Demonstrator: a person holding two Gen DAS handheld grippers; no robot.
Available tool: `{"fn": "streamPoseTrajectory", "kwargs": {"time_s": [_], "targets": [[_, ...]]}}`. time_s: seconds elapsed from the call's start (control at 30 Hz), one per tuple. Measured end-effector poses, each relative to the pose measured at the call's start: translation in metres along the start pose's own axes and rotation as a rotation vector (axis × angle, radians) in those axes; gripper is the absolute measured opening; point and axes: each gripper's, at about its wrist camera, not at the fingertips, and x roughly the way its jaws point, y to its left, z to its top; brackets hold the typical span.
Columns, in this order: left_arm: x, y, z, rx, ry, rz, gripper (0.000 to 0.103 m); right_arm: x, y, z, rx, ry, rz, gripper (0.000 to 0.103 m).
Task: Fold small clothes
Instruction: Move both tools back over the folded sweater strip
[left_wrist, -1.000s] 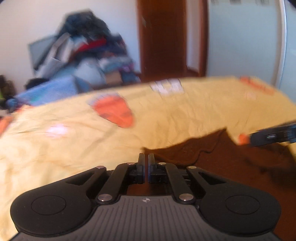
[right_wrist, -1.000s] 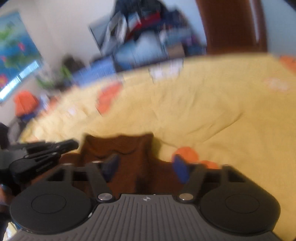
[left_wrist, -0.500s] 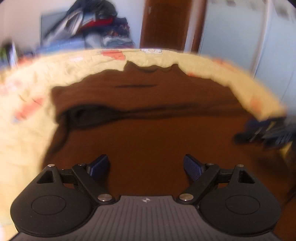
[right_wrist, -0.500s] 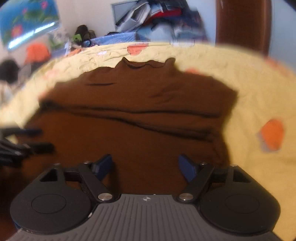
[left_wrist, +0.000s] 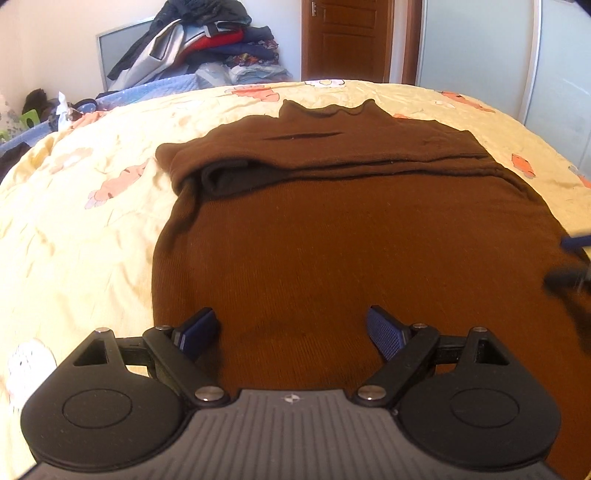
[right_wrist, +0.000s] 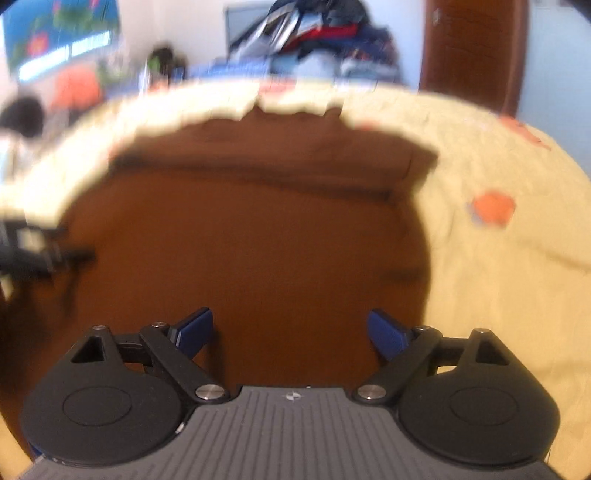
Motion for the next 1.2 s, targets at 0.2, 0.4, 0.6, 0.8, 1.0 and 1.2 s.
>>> {"fn": "streamPoseTrajectory", "kwargs": {"time_s": [0.2, 0.4, 0.6, 0.8, 1.0, 1.2], "targets": [[-0.011, 0.0, -0.011, 0.002, -0.008, -0.008, 0.089, -0.016, 0.001, -0.024, -0.013, -0.038, -0.035, 0.103], [-0.026, 0.004, -0.027, 0.0, -0.004, 0.001, 0.089, -0.02, 0.008, -0.034, -0.006, -0.026, -0.064, 0.103], [-0.065, 0.019, -0.063, -0.017, 0.011, -0.044, 0.089, -0.05, 0.019, -0.039, 0.036, -0.088, -0.023, 0.103], [-0.085, 0.065, -0.071, -0.304, 0.033, -0.244, 0.089, -0.039, 0.026, -0.051, 0.009, -0.004, -0.013, 0.099], [-0.054, 0.116, -0.074, -0.679, 0.168, -0.584, 0.088, -0.055, -0.052, -0.043, 0.402, 0.02, 0.198, 0.103], [-0.038, 0.104, -0.07, -0.694, 0.218, -0.687, 0.088, -0.049, -0.105, -0.05, 0.63, 0.045, 0.33, 0.102]]}}
